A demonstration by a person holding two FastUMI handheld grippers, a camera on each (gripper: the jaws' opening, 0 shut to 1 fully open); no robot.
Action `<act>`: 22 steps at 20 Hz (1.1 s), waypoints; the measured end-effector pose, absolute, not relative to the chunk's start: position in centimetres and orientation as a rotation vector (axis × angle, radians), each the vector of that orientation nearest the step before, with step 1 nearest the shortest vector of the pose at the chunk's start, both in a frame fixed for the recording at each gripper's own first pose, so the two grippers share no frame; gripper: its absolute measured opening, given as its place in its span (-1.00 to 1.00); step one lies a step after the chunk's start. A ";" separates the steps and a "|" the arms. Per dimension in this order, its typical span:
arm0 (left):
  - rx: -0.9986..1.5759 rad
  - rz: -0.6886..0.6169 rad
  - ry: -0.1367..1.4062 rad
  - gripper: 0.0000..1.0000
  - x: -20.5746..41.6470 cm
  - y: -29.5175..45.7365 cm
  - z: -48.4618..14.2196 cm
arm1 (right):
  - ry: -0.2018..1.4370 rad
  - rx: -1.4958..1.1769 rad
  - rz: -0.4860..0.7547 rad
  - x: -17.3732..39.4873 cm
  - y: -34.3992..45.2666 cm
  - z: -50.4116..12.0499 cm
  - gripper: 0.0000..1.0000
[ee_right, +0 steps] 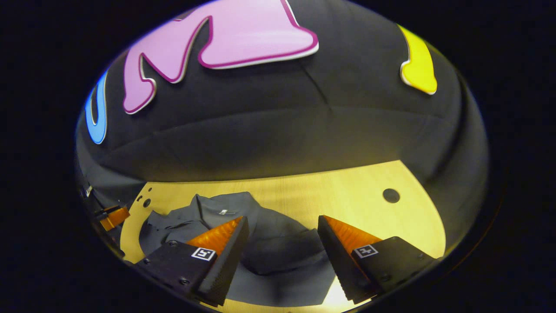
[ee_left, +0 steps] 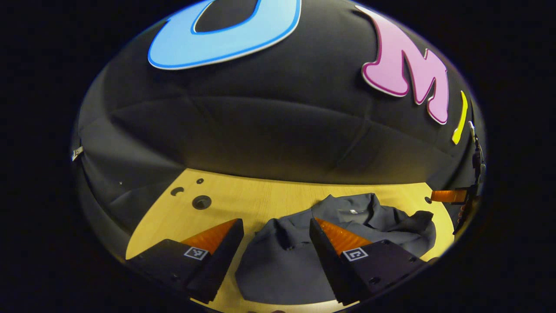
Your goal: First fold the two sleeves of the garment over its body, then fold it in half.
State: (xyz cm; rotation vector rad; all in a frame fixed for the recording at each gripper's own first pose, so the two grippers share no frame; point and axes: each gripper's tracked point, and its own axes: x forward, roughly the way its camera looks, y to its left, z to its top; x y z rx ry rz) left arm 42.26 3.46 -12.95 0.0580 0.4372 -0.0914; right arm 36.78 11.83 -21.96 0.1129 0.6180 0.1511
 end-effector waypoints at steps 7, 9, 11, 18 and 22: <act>0.110 -0.114 0.323 0.92 32.7 3.9 -6.1 | 0.494 0.068 0.145 27.7 11.7 -15.2 0.97; 0.076 -0.152 0.311 0.92 29.4 3.2 -4.6 | 0.494 0.079 0.138 24.3 11.7 -14.1 0.98; 0.092 -0.164 0.276 0.92 26.6 3.4 -2.9 | 0.479 0.092 0.127 21.4 11.9 -12.8 0.98; 0.135 -0.155 0.185 0.92 17.8 2.2 -0.6 | 0.450 0.118 0.049 11.0 12.1 -10.7 0.97; 0.127 -0.150 0.125 0.92 14.9 1.0 0.0 | 0.438 0.155 0.023 7.4 12.0 -9.8 0.97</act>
